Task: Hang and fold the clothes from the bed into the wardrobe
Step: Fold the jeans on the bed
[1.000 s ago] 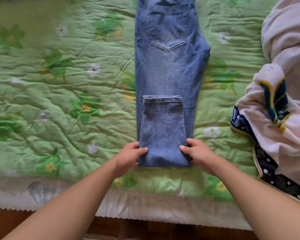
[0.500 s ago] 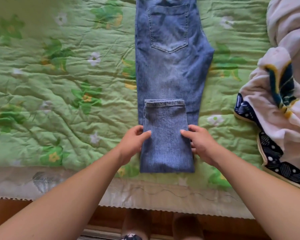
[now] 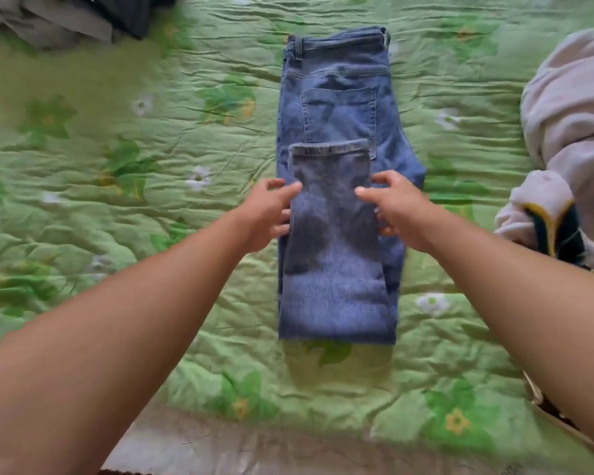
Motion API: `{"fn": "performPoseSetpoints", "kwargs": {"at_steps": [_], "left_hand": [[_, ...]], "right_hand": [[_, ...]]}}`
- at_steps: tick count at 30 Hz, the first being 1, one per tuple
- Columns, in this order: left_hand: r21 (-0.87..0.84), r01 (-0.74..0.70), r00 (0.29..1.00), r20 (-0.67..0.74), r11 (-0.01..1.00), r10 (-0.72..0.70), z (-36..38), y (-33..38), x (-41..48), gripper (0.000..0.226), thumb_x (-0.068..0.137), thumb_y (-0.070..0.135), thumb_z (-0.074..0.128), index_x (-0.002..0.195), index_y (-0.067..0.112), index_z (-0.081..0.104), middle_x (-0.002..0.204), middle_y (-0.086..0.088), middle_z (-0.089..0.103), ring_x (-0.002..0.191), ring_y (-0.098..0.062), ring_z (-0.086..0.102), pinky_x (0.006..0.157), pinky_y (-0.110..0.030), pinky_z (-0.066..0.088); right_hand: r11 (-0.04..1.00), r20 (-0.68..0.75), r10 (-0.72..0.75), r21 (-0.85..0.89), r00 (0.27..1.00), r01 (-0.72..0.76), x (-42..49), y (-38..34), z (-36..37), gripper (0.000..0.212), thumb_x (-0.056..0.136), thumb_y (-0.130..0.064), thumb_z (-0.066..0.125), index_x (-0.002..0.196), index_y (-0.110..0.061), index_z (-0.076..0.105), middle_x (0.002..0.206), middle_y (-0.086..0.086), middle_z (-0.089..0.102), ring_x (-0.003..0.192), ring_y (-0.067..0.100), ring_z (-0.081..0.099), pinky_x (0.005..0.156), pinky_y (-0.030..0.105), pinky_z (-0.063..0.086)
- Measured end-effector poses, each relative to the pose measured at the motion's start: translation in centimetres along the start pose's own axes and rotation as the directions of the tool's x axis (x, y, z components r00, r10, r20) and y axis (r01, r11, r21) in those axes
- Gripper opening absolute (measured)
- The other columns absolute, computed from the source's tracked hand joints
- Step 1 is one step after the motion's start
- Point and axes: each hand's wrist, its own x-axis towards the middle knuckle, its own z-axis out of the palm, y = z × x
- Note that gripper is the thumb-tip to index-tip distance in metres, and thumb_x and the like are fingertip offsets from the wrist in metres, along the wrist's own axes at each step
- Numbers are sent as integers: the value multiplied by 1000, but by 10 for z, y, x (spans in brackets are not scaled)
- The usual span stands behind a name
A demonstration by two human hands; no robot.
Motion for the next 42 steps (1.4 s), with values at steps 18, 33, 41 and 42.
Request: {"fn": "performPoseSetpoints", "kwargs": {"at_steps": [18, 33, 41, 42], "left_hand": [[773, -353, 784, -63, 527, 618, 0, -130, -45, 61, 89, 16, 67, 145, 14, 43, 141, -10, 39, 131, -28, 45, 116, -40, 35], [942, -272, 743, 334, -195, 581, -10, -162, 3, 81, 96, 63, 36, 161, 17, 19, 168, -15, 0, 156, -29, -1, 123, -55, 14], [946, -204, 711, 321, -253, 626, 16, -31, 105, 83, 97, 65, 23, 162, 16, 4, 169, -9, -6, 155, -26, -8, 124, -52, 2], [952, -201, 720, 303, -230, 624, 18, -20, 114, 83, 97, 66, 22, 161, 16, 3, 169, -8, -7, 155, -25, -9, 124, -51, 0]], "right_hand": [[792, -125, -415, -538, 901, 290, -50, 106, 31, 51, 90, -16, 63, 139, -10, 51, 117, 15, 60, 110, 34, 56, 99, 40, 43], [45, 211, -586, -955, 782, 292, 1, 147, 22, 87, 89, -75, 32, 160, -25, 22, 167, 22, -1, 154, 43, -2, 120, 67, 0], [-56, 246, -636, -960, 732, 274, 108, 44, 5, 90, 91, -80, 18, 162, -27, 8, 169, 15, -5, 154, 41, -9, 119, 68, 0], [-32, 218, -622, -967, 752, 254, 119, 33, 3, 91, 90, -82, 12, 162, -28, 4, 169, 12, -6, 154, 39, -11, 118, 68, -3]]}}
